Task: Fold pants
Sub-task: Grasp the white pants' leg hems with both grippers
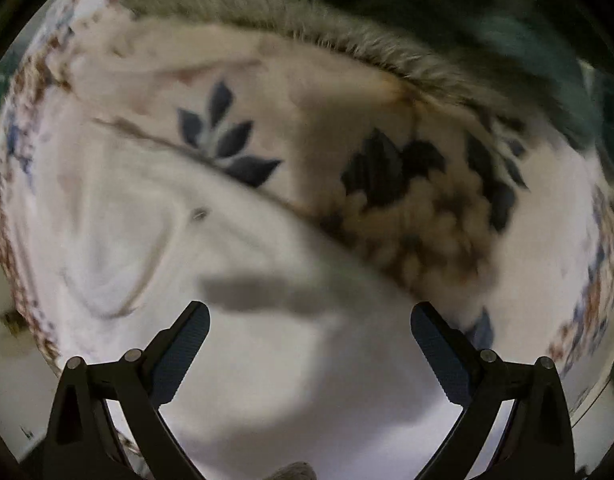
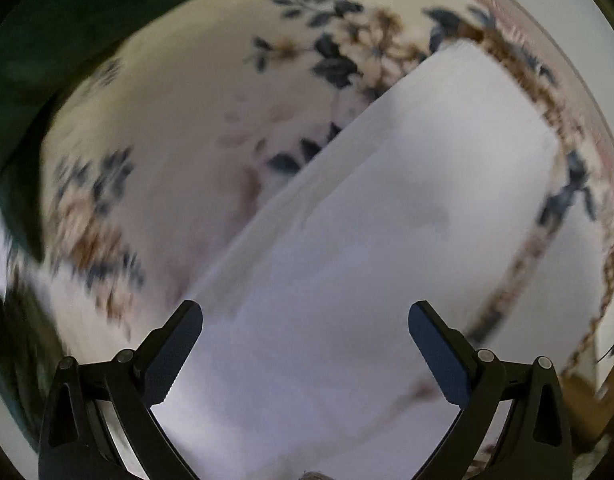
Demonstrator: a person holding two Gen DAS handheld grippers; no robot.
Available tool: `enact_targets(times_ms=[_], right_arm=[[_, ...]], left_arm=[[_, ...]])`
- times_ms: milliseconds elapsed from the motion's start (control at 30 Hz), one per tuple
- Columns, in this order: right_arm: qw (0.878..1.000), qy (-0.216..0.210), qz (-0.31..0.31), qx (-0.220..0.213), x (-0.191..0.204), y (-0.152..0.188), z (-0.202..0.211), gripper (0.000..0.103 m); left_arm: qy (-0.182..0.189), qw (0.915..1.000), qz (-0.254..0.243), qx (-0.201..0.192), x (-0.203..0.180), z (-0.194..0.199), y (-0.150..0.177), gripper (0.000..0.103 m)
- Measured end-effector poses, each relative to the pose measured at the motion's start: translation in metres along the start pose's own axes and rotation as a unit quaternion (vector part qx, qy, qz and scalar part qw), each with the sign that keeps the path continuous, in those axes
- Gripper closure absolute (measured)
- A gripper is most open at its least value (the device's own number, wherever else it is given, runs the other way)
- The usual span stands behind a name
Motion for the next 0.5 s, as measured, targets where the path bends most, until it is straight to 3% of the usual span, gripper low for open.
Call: enact_targets(times_ms=[233, 300, 367, 400, 433, 467, 500], right_arm=[[0.998, 0.025, -0.051, 0.007, 0.019, -0.031, -0.057, 0.000], [0.998, 0.042, -0.046, 0.002, 0.026, -0.032, -0.064, 0.000], [0.998, 0.045, -0.039, -0.004, 0.032, -0.032, -0.066, 0.003], [0.998, 0.046, -0.032, -0.006, 0.036, -0.032, -0.066, 0.010], [0.998, 0.048, -0.026, -0.009, 0.039, -0.031, -0.065, 0.016], [0.998, 0.052, -0.019, -0.015, 0.042, -0.031, -0.064, 0.033], [0.998, 0.056, -0.014, -0.021, 0.044, -0.030, -0.062, 0.041]], left_arm=[[-0.013, 0.9993, 0.030, 0.018, 0.003, -0.006, -0.011, 0.000], [-0.017, 0.9996, 0.022, 0.007, 0.004, 0.002, -0.009, 0.006], [-0.011, 0.9998, 0.015, -0.008, 0.005, 0.015, -0.006, 0.022], [-0.008, 0.9998, 0.008, -0.016, 0.006, 0.021, -0.005, 0.029], [-0.004, 0.9995, -0.006, -0.031, 0.007, 0.030, -0.001, 0.050], [0.005, 0.9989, -0.016, -0.044, 0.009, 0.038, 0.002, 0.075], [0.011, 0.9981, -0.024, -0.055, 0.012, 0.045, 0.006, 0.082]])
Point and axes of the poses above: each gripper's, at about its wrist camera, not at the fingertips, and z roughly against the way its jaws point, x to its left, y to its underside, the point moved 9 cm from there along -z, roughly the way its jaws point, and after that the axes turned 6 degrees about x, right-handed, at the moved point
